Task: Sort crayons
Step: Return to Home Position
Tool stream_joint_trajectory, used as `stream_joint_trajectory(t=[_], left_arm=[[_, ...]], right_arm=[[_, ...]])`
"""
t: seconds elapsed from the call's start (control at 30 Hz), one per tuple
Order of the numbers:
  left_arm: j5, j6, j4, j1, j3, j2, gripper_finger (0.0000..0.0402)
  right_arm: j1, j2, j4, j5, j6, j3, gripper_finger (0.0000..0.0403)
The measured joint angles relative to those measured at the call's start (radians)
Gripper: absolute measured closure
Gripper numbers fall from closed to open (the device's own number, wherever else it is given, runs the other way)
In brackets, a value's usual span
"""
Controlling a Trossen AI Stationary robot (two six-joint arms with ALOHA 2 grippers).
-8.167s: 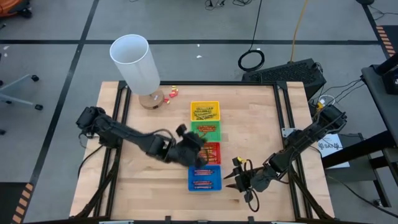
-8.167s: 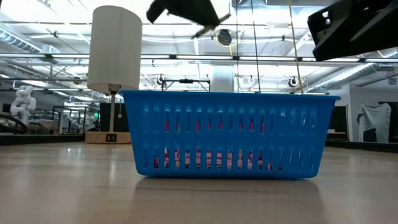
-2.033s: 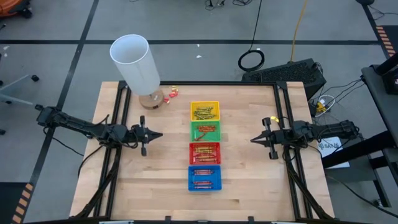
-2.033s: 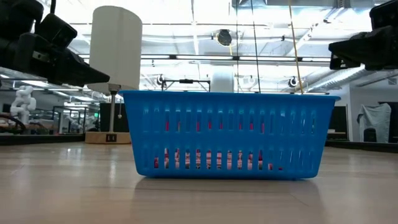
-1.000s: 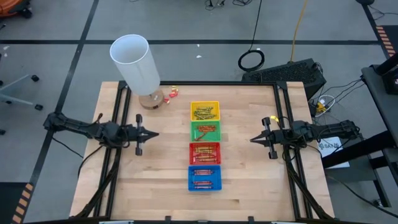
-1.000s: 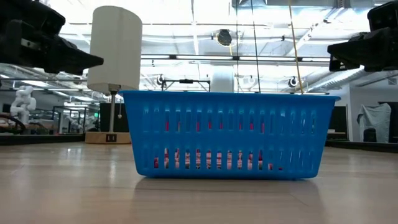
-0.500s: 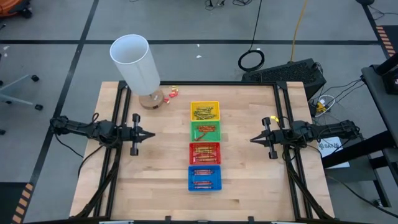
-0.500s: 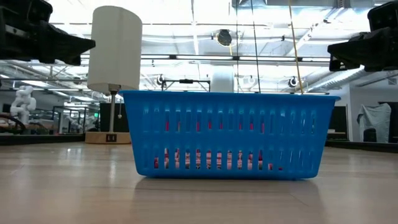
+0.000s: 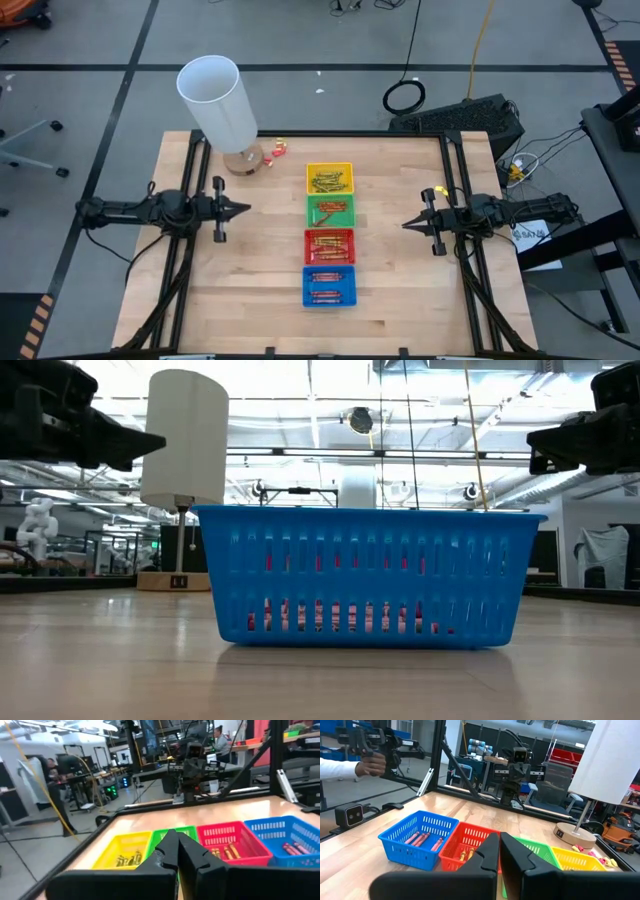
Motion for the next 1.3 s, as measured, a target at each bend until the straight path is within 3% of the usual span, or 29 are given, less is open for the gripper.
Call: stream_joint_trajectory(t=[0.17,1.3], left_arm=[[0.149,-0.077,-0.025,0.05,0.0,0.002,0.0402],[0.135,-0.092,-0.006,0.052,0.0,0.005,0.0402]], right_arm=[[0.0,0.0,0.0,0.0,0.0,0.0,0.0403],[0.0,0.0,0.0,0.0,0.0,0.0,0.0403]])
